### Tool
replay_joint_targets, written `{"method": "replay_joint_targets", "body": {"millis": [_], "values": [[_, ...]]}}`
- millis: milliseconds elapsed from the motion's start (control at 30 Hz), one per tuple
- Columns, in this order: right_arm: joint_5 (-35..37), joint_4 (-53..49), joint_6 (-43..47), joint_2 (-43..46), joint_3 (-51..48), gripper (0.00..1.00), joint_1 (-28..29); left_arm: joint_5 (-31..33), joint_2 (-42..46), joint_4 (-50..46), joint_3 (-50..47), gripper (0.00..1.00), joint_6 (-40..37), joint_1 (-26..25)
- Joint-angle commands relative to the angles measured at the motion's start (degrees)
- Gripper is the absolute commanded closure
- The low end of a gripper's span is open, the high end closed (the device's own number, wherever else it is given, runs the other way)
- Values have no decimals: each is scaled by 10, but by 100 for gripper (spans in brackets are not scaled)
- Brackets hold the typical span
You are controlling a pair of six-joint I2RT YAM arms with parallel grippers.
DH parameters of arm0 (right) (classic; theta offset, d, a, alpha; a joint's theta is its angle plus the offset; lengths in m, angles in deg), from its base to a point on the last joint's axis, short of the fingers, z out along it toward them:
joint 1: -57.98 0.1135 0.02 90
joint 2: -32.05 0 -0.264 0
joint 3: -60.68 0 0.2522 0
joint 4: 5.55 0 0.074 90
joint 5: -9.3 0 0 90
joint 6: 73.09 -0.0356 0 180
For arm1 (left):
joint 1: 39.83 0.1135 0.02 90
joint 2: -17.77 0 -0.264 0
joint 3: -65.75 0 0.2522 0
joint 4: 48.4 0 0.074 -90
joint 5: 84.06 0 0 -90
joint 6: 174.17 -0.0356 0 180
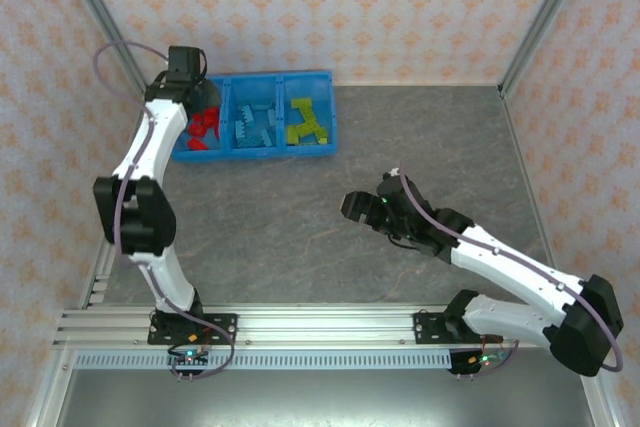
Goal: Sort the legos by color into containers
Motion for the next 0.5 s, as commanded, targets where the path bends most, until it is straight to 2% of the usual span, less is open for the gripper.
{"method": "replay_joint_targets", "body": {"millis": [0, 100, 167, 367, 467], "values": [[27, -30, -8, 27, -15, 9, -4, -10, -94, -84, 99, 66, -18, 19], [37, -47, -13, 51, -22, 10, -4, -5, -165, -138, 176, 66, -24, 27], [47, -54, -19, 69, -29, 9, -4, 5, -175, -135, 174, 64, -24, 29], [62, -57, -31, 110, -49, 10, -4, 7, -135, -104, 128, 47, -15, 40], [67, -65, -28, 111, -49, 9, -4, 7, -90, -85, 94, 46, -13, 42]]}}
